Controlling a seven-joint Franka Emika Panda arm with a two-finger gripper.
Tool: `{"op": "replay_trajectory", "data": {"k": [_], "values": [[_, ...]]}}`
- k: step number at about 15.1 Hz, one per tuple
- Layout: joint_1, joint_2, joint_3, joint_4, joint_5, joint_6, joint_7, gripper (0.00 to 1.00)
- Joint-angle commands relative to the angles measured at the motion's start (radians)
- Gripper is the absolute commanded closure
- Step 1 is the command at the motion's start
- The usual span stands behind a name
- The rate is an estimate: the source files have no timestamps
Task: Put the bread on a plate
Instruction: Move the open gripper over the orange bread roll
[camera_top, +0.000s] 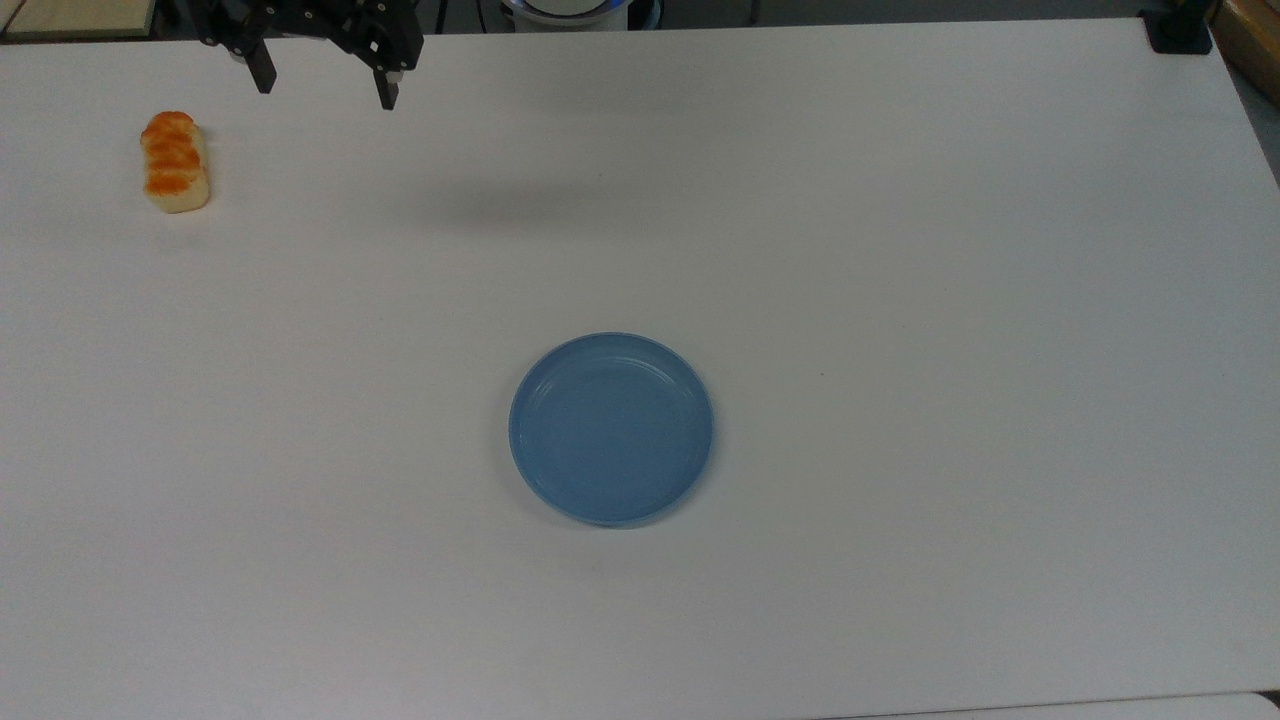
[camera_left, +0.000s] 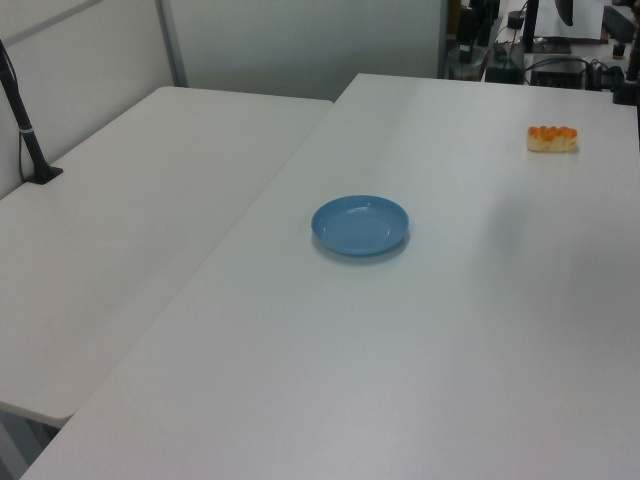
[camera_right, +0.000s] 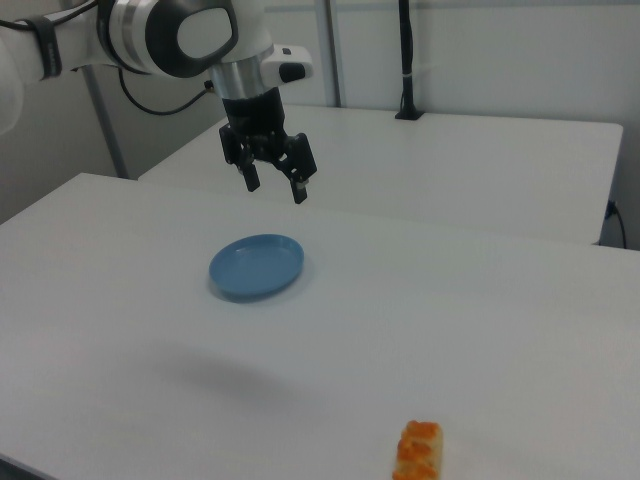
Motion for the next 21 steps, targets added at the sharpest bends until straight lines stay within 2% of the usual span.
{"op": "replay_trajectory", "data": {"k": [1, 10, 14, 16, 18, 21], "values": [[0.021, -0.003, 0.002, -0.01, 0.019, 0.023, 0.0, 0.0], [0.025, -0.004, 0.002, -0.007, 0.017, 0.013, 0.038, 0.0], [0.014, -0.006, 0.002, -0.018, -0.006, 0.018, 0.043, 0.0], [-0.018, -0.016, 0.002, -0.028, -0.007, 0.009, -0.032, 0.0], [-0.057, -0.018, 0.002, -0.027, -0.007, -0.035, -0.203, 0.0], [-0.142, -0.047, -0.002, -0.053, -0.009, -0.071, -0.368, 0.0]]}}
